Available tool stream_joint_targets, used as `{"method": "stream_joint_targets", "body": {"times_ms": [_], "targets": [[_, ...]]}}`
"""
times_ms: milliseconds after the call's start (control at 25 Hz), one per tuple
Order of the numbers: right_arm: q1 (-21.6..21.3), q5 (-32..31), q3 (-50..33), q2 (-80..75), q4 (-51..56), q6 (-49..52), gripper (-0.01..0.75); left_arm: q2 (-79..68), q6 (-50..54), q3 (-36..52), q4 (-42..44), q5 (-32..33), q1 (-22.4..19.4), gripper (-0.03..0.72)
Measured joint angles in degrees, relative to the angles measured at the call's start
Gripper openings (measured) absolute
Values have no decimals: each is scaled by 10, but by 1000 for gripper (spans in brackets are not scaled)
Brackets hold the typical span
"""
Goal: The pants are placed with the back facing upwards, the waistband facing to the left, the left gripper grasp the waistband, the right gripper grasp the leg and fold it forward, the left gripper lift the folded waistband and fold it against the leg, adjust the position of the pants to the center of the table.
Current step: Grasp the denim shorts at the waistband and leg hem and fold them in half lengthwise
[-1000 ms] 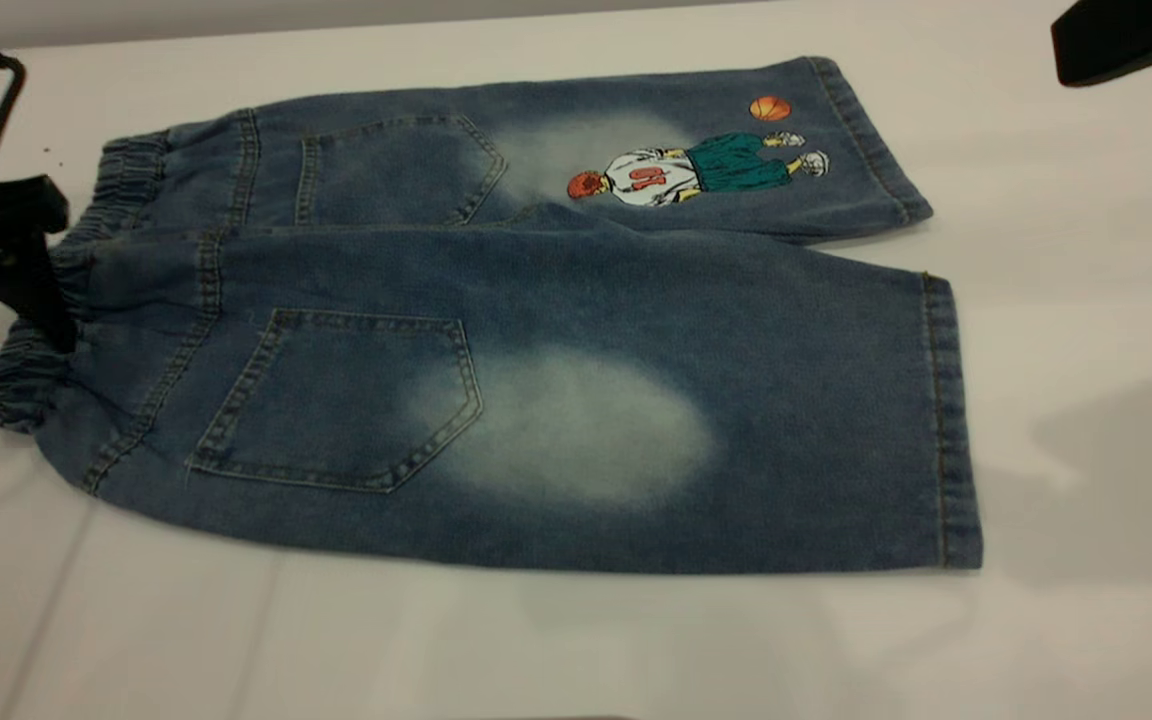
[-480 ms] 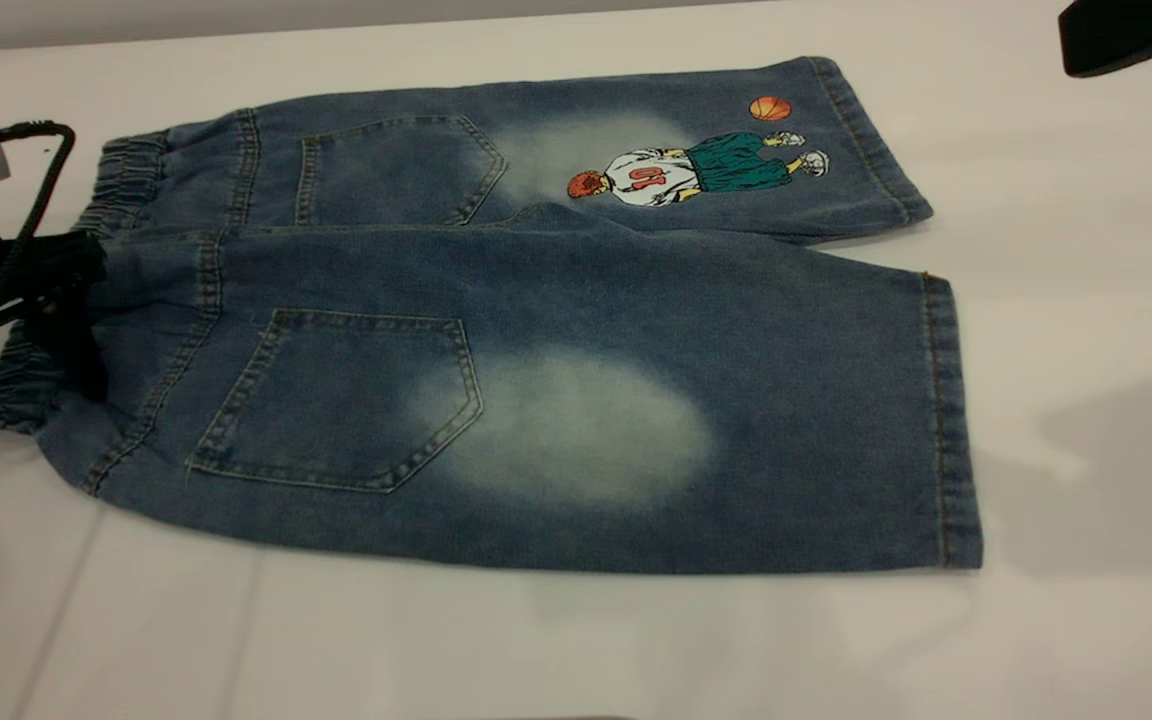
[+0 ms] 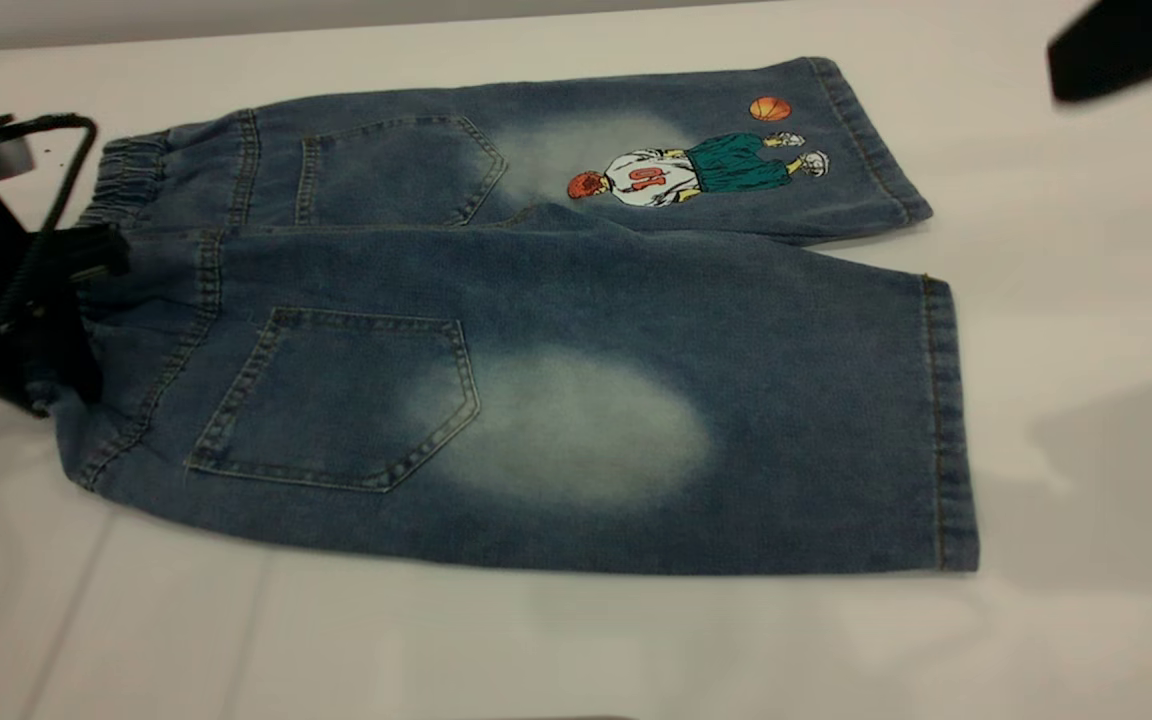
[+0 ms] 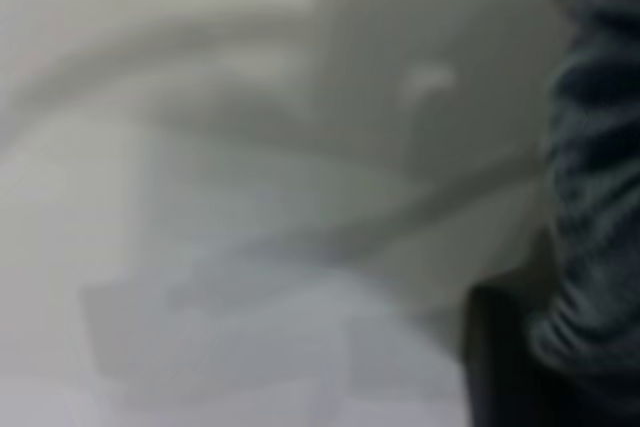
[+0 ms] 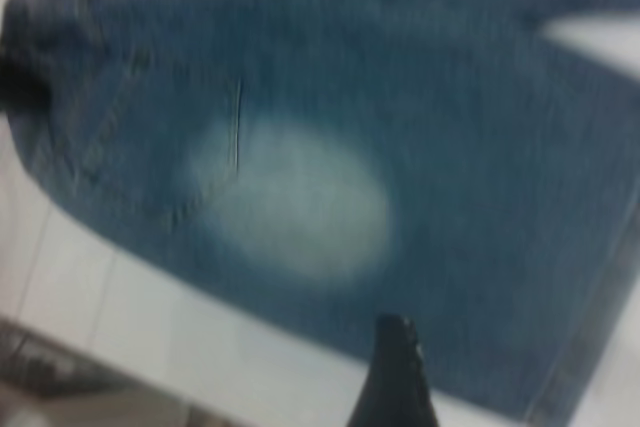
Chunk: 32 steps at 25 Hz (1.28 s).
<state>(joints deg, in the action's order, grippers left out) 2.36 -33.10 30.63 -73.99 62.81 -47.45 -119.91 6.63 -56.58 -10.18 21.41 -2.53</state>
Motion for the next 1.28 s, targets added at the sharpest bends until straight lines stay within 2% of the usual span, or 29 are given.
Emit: {"method": "stream_joint_targets", "body": {"times_ms": [40, 80, 400, 720, 1000, 1280], "targets": [[3, 0, -9, -12, 2, 3, 477, 0, -3, -3, 2, 0, 7, 117], [9, 1, -18, -25, 7, 4, 477, 0, -7, -6, 4, 4, 13, 102], [74, 35, -50, -165, 81, 0, 477, 12, -16, -24, 12, 28, 55, 99], [80, 91, -48, -291, 134, -26, 477, 85, -41, -24, 12, 44, 59, 99], [80, 69, -46, -358, 274, -167, 477, 92, -46, -24, 12, 46, 59, 98], [80, 7, -45, -421, 397, -274, 472, 92, -46, -24, 12, 46, 59, 98]]}}
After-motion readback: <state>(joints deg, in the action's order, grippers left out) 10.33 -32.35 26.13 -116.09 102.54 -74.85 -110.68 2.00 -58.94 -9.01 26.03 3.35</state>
